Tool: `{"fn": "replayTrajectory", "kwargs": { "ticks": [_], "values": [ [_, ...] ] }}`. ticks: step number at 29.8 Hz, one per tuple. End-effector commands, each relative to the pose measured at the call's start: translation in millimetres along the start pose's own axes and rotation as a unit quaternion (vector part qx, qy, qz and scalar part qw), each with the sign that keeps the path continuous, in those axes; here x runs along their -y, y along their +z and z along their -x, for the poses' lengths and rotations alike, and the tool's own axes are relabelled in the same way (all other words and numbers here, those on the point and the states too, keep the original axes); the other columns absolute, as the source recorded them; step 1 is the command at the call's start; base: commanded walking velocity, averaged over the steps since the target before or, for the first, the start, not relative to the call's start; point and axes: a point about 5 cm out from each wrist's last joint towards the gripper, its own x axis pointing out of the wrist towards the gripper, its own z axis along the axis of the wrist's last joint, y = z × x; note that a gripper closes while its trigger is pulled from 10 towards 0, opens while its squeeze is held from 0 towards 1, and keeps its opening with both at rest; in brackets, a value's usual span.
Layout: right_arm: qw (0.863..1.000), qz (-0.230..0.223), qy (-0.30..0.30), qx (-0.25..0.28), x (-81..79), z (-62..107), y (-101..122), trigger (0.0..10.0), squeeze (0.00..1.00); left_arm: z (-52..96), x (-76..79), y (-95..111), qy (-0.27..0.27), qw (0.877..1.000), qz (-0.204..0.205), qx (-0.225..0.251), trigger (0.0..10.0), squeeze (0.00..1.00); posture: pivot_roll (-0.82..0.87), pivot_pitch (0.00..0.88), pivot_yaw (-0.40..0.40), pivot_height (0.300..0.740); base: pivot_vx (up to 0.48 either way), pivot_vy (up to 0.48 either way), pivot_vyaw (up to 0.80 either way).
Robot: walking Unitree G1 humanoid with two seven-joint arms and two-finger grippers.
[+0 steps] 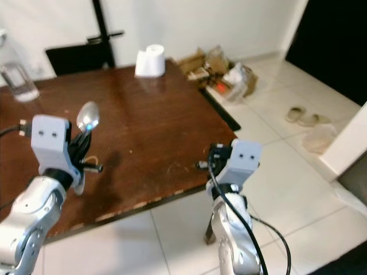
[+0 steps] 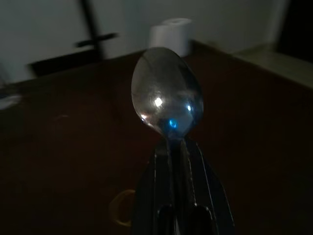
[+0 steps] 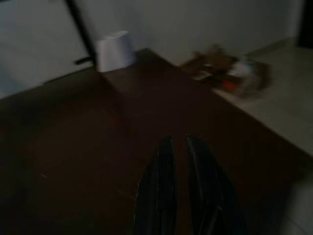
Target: Setting the table
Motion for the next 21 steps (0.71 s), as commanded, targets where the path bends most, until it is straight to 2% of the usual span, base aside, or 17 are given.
{"fn": "replayTrajectory", "kwargs": {
  "ticks": [1,21],
  "values": [
    [1.0,-0.002,-0.007,-0.013,2.4,3.5,-5.5,10.0,0.0,2.0,-3.9,-5.7,0.008,1.0,-0.007,-0.011,10.0,0.0,0.09,0.153,0.078,0.74,-0.394,0.0,0.0],
    [1.0,-0.002,-0.005,-0.016,2.0,4.3,-6.8,10.0,0.0,0.5,-3.1,-4.9,0.008,1.0,-0.005,-0.011,10.0,0.0,0.09,0.155,0.083,0.74,-0.396,0.0,0.0]
  ]
}}
